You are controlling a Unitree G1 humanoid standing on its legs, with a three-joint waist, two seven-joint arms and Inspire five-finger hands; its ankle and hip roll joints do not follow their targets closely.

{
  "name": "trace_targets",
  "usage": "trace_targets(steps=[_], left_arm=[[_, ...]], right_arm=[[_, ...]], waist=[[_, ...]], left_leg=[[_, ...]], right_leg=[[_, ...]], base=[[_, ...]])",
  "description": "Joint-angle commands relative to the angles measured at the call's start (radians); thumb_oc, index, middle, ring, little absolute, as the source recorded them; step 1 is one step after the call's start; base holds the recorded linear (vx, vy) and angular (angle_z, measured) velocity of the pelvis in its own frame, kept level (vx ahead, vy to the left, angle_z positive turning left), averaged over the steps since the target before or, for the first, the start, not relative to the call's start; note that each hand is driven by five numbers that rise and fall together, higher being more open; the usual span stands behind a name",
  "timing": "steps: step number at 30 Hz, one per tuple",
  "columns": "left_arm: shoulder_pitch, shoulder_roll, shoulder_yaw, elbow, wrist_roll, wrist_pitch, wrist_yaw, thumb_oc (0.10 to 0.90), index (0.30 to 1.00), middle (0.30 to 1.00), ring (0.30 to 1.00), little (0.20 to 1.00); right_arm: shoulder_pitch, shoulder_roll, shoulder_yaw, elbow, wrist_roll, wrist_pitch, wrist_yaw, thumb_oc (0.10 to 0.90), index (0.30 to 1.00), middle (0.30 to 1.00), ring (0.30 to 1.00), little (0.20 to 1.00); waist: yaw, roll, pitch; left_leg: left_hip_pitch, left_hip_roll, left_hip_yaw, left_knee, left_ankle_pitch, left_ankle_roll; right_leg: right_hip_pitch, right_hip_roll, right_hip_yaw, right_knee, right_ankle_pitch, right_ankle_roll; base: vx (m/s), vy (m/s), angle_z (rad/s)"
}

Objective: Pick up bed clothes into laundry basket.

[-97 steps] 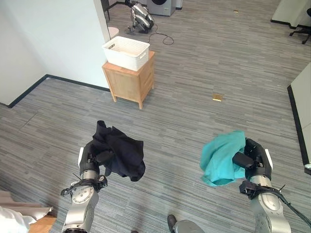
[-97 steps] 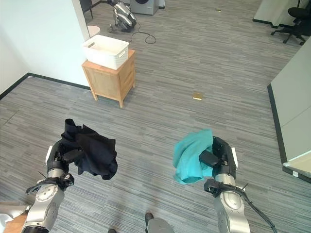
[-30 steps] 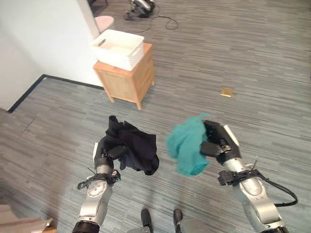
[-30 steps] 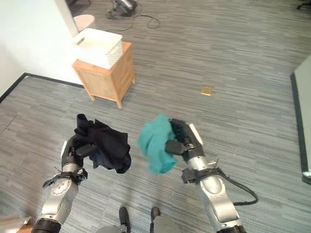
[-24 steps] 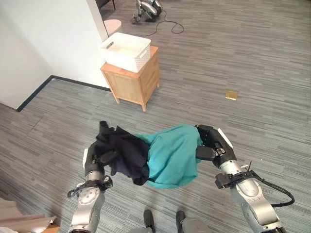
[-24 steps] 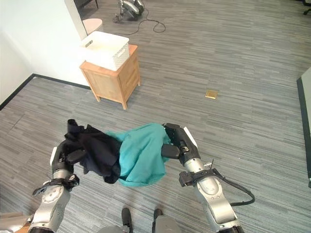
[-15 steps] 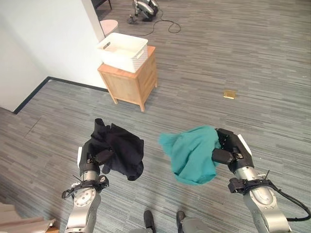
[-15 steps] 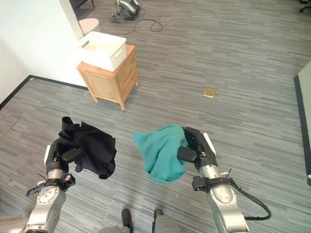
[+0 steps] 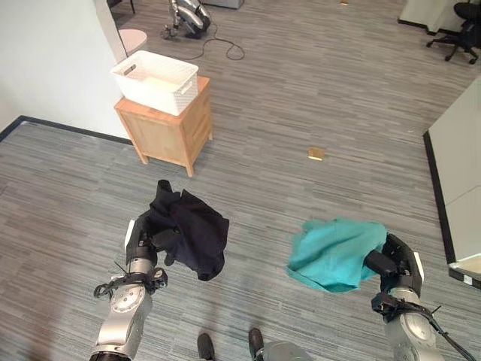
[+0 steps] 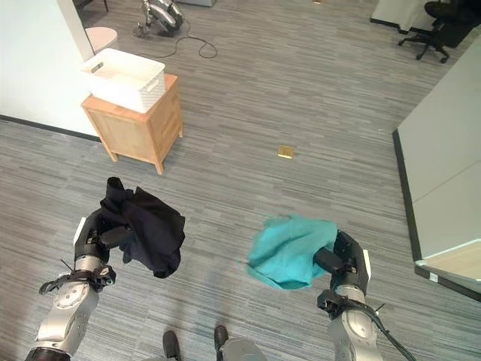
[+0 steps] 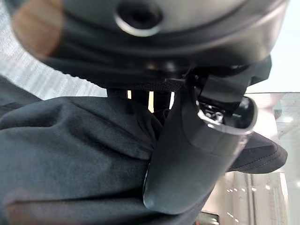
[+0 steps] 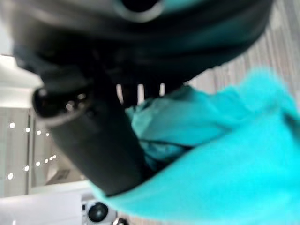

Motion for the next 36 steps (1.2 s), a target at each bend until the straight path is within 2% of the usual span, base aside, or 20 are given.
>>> trace_targets(steps=[1,2,4,5,7,8,9,11,12,14,18,20,21,22,23,24,27,29,31,36], left_arm=[[-0.216,0.149,0.045,-0.068,-0.002,-0.129,0.029,0.400,0.300,0.300,0.300,0.300],[-0.288,0.160,-0.010,-0.051,-0.042,-0.138,0.042,0.400,0.300,0.300,0.300,0.300],[-0.306,0.158,-0.023,-0.034,-0.050,-0.138,0.042,0.400,0.300,0.300,0.300,0.300],[-0.341,0.158,-0.055,-0.028,-0.062,-0.139,0.048,0.400,0.300,0.300,0.300,0.300],[-0.351,0.163,-0.064,-0.026,-0.063,-0.139,0.049,0.400,0.300,0.300,0.300,0.300],[-0.349,0.170,-0.067,-0.031,-0.051,-0.140,0.065,0.400,0.300,0.300,0.300,0.300],[-0.348,0.170,-0.065,-0.032,-0.050,-0.139,0.065,0.400,0.300,0.300,0.300,0.300],[-0.278,0.171,0.002,-0.097,-0.013,-0.139,0.104,0.400,0.300,0.300,0.300,0.300],[-0.274,0.171,0.006,-0.101,-0.012,-0.136,0.104,0.400,0.300,0.300,0.300,0.300],[-0.181,0.147,0.073,-0.170,0.035,-0.136,0.134,0.400,0.300,0.300,0.300,0.300],[-0.089,0.116,0.101,-0.214,0.034,-0.127,0.119,0.400,0.300,0.300,0.300,0.300],[-0.061,0.103,0.093,-0.225,0.021,-0.120,0.092,0.400,0.300,0.300,0.300,0.300],[-0.059,0.097,0.095,-0.228,0.014,-0.121,0.083,0.400,0.300,0.300,0.300,0.300],[-0.077,0.087,0.083,-0.231,0.010,-0.125,0.054,0.400,0.300,0.300,0.300,0.300],[-0.078,0.087,0.080,-0.230,0.011,-0.125,0.054,0.400,0.300,0.300,0.300,0.300],[-0.103,0.081,0.073,-0.220,0.009,-0.128,0.046,0.400,0.300,0.300,0.300,0.300],[-0.116,0.074,0.062,-0.212,0.004,-0.134,0.041,0.400,0.300,0.300,0.300,0.300],[-0.129,0.070,0.055,-0.201,0.018,-0.131,0.038,0.400,0.300,0.300,0.300,0.300],[-0.153,0.073,0.048,-0.185,0.053,-0.134,0.040,0.400,0.300,0.300,0.300,0.300],[-0.174,0.092,0.057,-0.193,0.019,-0.142,0.015,0.400,0.300,0.300,0.300,0.300]], right_arm=[[-0.218,-0.106,-0.035,-0.088,0.007,-0.129,0.005,0.400,0.300,0.300,0.300,0.300],[-0.323,-0.166,0.016,-0.090,0.012,-0.130,-0.003,0.400,0.300,0.300,0.300,0.300],[-0.351,-0.172,0.031,-0.082,0.017,-0.130,-0.005,0.400,0.300,0.300,0.300,0.300],[-0.436,-0.187,0.097,-0.074,0.022,-0.122,0.006,0.400,0.300,0.300,0.300,0.300],[-0.482,-0.189,0.132,-0.054,0.027,-0.121,0.009,0.400,0.300,0.300,0.300,0.300],[-0.563,-0.173,0.212,-0.006,0.041,-0.110,0.016,0.400,0.300,0.300,0.300,0.300],[-0.565,-0.173,0.214,-0.004,0.042,-0.111,0.016,0.400,0.300,0.300,0.300,0.300],[-0.657,-0.135,0.313,0.006,0.009,-0.074,0.028,0.400,0.300,0.300,0.300,0.300],[-0.658,-0.134,0.316,0.007,0.009,-0.073,0.028,0.400,0.300,0.300,0.300,0.300],[-0.675,-0.088,0.361,-0.020,-0.012,-0.058,0.049,0.400,0.300,0.300,0.300,0.300],[-0.667,-0.060,0.388,-0.038,-0.035,-0.039,0.074,0.400,0.300,0.300,0.300,0.300],[-0.638,-0.059,0.394,-0.054,-0.040,-0.034,0.101,0.400,0.300,0.300,0.300,0.300],[-0.625,-0.065,0.390,-0.070,-0.041,-0.034,0.105,0.400,0.300,0.300,0.300,0.300],[-0.536,-0.107,0.336,-0.141,-0.067,-0.060,0.124,0.400,0.300,0.300,0.300,0.300],[-0.531,-0.108,0.332,-0.145,-0.068,-0.059,0.124,0.400,0.300,0.300,0.300,0.300],[-0.447,-0.122,0.266,-0.174,-0.084,-0.071,0.115,0.400,0.300,0.300,0.300,0.300],[-0.356,-0.106,0.220,-0.195,-0.101,-0.072,0.111,0.400,0.300,0.300,0.300,0.300],[-0.262,-0.085,0.152,-0.230,-0.124,-0.083,0.104,0.400,0.300,0.300,0.300,0.300],[-0.164,-0.040,0.073,-0.224,-0.116,-0.102,0.090,0.400,0.300,0.300,0.300,0.300],[-0.140,-0.018,0.009,-0.224,-0.111,-0.115,0.071,0.400,0.300,0.300,0.300,0.300]], waist=[[0.009,-0.088,-0.052],[0.026,-0.094,-0.068],[0.028,-0.095,-0.069],[0.057,-0.097,-0.088],[0.064,-0.099,-0.086],[0.099,-0.102,-0.089],[0.097,-0.102,-0.088],[0.151,-0.105,-0.083],[0.148,-0.105,-0.083],[0.184,-0.104,-0.080],[0.199,-0.100,-0.076],[0.204,-0.094,-0.068],[0.203,-0.096,-0.064],[0.183,-0.100,-0.029],[0.182,-0.099,-0.030],[0.133,-0.101,-0.019],[0.103,-0.090,-0.038],[0.057,-0.065,-0.059],[0.015,-0.039,-0.090],[-0.021,-0.014,-0.104]], left_leg=[[0.061,-0.002,-0.018,0.001,-0.115,-0.009],[0.072,-0.005,-0.040,0.001,-0.113,-0.007],[0.078,-0.008,-0.050,0.001,-0.114,-0.005],[0.096,-0.014,-0.073,0.001,-0.115,-0.001],[0.108,-0.017,-0.084,0.006,-0.118,0.002],[0.113,-0.020,-0.101,0.029,-0.118,0.008],[0.113,-0.020,-0.101,0.031,-0.119,0.008],[0.121,-0.019,-0.122,0.056,-0.131,0.011],[0.122,-0.020,-0.123,0.057,-0.132,0.011],[0.124,-0.015,-0.149,0.062,-0.131,0.010],[0.112,-0.007,-0.178,0.060,-0.117,0.002],[0.078,0.006,-0.203,0.061,-0.084,-0.020],[0.063,0.007,-0.209,0.069,-0.080,-0.026],[-0.022,0.004,-0.210,0.178,-0.090,-0.060],[-0.028,0.004,-0.214,0.187,-0.093,-0.060],[-0.056,0.019,-0.155,0.244,-0.112,-0.064],[-0.046,0.014,-0.158,0.260,-0.156,-0.064],[-0.011,0.037,-0.120,0.183,-0.144,-0.060],[0.056,0.042,-0.078,0.030,-0.103,-0.060],[0.111,0.028,-0.024,0.002,-0.118,-0.050]], right_leg=[[0.050,-0.102,0.098,-0.130,0.136,0.188],[0.058,-0.099,0.091,-0.101,0.123,0.186],[0.063,-0.100,0.085,-0.088,0.116,0.183],[0.080,-0.100,0.072,-0.072,0.098,0.172],[0.091,-0.102,0.062,-0.057,0.084,0.168],[0.099,-0.102,0.054,-0.033,0.080,0.159],[0.099,-0.103,0.054,-0.032,0.079,0.159],[0.112,-0.106,0.036,0.007,0.059,0.145],[0.113,-0.106,0.035,0.008,0.057,0.145],[0.125,-0.105,0.014,0.018,0.036,0.128],[0.130,-0.098,-0.013,0.016,0.020,0.110],[0.138,-0.087,-0.026,-0.035,0.026,0.097],[0.138,-0.087,-0.030,-0.055,0.030,0.092],[0.150,-0.093,-0.061,-0.116,0.043,0.079],[0.150,-0.093,-0.065,-0.118,0.044,0.079],[0.129,-0.109,-0.079,-0.121,0.057,0.079],[0.116,-0.112,-0.070,-0.132,0.060,0.080],[0.117,-0.105,-0.064,-0.143,0.058,0.092],[0.112,-0.098,-0.039,-0.169,0.069,0.105],[0.115,-0.110,0.007,-0.195,0.089,0.120]], base=[[-0.07,0.006,0.10],[-0.07,0.008,0.17],[-0.01,0.016,0.32],[0.01,0.020,0.49],[-0.01,0.007,0.34],[-0.04,-0.014,0.21],[-0.05,-0.027,0.29],[-0.02,-0.031,0.28],[-0.02,-0.045,0.28],[-0.03,-0.080,0.29],[-0.04,-0.088,0.40],[-0.10,-0.172,0.56],[-0.13,-0.255,0.95],[-0.09,-0.180,0.80],[-0.15,-0.137,0.77],[-0.07,0.039,0.29],[0.02,0.063,0.35],[0.09,0.101,0.02],[0.12,0.185,-0.05],[0.06,0.134,-0.60]])
